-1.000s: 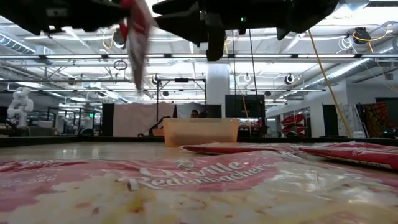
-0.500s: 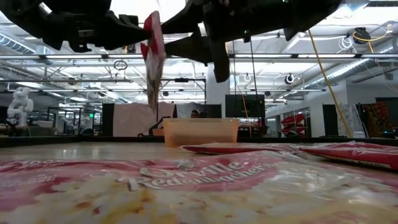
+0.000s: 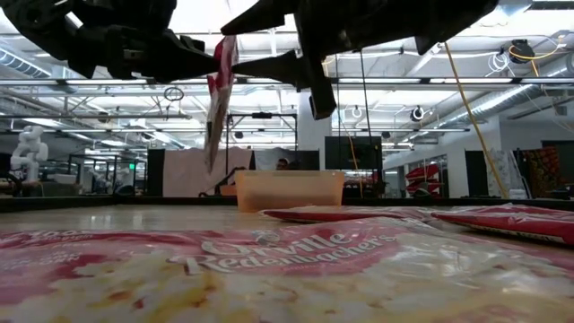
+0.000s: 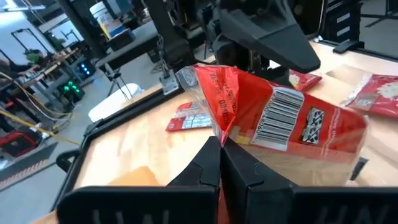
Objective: Sort popcorn bags into baskets
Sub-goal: Put the red popcorn bag into the orange bin
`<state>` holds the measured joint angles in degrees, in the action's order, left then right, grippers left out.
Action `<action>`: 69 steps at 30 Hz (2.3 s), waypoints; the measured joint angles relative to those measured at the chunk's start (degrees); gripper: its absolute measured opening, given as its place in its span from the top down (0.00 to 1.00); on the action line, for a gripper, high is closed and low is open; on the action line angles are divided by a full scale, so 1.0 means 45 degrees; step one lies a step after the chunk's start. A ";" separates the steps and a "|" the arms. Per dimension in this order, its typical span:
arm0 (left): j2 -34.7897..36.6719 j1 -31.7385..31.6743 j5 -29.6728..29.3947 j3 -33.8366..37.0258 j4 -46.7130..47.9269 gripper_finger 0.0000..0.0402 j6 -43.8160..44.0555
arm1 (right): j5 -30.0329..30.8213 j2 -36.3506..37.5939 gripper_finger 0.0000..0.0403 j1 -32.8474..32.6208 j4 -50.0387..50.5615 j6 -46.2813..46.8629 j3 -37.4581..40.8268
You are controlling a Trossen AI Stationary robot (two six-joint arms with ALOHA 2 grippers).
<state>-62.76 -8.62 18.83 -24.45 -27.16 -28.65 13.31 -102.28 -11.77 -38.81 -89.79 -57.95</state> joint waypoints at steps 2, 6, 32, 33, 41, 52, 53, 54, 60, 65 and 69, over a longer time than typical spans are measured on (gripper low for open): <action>0.0000 0.0000 -0.0001 0.0000 0.0000 0.99 0.0225 | 0.0006 0.0000 0.52 0.0033 0.0237 -0.0672 0.0000; 0.0000 -0.0007 -0.0240 0.0000 0.0000 0.99 0.0797 | -0.0021 -0.0010 0.52 0.0197 0.0582 -0.1538 -0.0001; 0.0067 0.0004 -0.4768 -0.0019 -0.0270 0.59 0.5207 | -0.1352 -0.0044 0.98 0.1887 0.1455 0.2320 -0.0010; 0.0123 0.0046 -0.4980 -0.0019 -0.0359 0.55 0.5077 | -0.1347 -0.0043 0.99 0.1949 0.1453 0.2694 -0.0010; 0.0952 0.1402 -0.5357 -0.0029 -0.1270 0.31 0.4130 | 0.0790 -0.0039 0.99 0.2494 0.1142 0.7371 -0.0476; 0.0996 0.3014 -0.9963 -0.0029 -0.0418 0.29 0.2831 | 0.0631 -0.0039 0.99 0.3468 0.4983 1.3484 -0.2755; 0.0996 0.2941 -1.0020 -0.0029 -0.0255 0.31 0.2802 | 0.0640 -0.0039 0.99 0.3468 0.4999 1.3471 -0.2818; 0.0996 0.2850 -1.0009 -0.0029 -0.0087 0.33 0.2815 | 0.0640 -0.0039 0.99 0.3464 0.4994 1.3466 -0.2870; 0.0986 0.2056 -0.9544 -0.0019 0.0872 0.50 0.3549 | 0.0612 -0.0024 0.99 0.3450 0.6321 1.3403 -0.3583; 0.0986 0.1417 -0.8155 -0.0114 0.0650 0.81 0.3808 | 0.0387 0.0036 0.99 0.3458 0.7599 1.3174 -0.4027; 0.1000 0.0856 -0.7891 -0.0301 0.0463 0.95 0.3822 | 0.0487 0.0562 0.95 0.3482 0.7841 1.3234 -0.4035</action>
<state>-58.26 -4.77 -16.68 -25.80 -25.07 -11.46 15.50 -99.75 3.90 -3.53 -30.23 -76.11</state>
